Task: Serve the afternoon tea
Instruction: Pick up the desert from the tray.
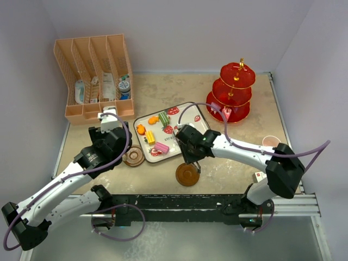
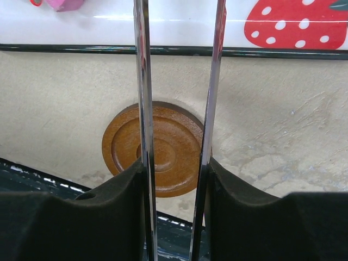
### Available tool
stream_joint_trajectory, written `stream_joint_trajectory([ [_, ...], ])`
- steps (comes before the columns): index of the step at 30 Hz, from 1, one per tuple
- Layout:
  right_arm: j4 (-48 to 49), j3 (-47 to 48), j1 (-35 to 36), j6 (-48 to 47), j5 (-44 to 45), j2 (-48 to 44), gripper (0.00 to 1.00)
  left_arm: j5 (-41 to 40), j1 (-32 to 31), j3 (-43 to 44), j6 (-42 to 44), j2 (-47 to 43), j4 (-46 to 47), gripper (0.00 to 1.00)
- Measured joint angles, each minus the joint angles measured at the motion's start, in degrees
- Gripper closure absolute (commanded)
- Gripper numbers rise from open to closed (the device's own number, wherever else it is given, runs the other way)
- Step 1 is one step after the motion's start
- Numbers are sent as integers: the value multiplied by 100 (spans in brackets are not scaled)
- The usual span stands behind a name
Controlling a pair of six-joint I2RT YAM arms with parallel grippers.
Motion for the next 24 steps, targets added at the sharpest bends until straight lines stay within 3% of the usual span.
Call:
stream_joint_trajectory([
  [9,-17,-63,0,11,28,50,74,0,0,0,0,0,0,13],
  [17,-219,-46,-111,90,195,-514,75,0,0,0,0,0,0,13],
  [24,-411,350,-1292,-57,205,-1517,74,0,0,0,0,0,-2,13],
])
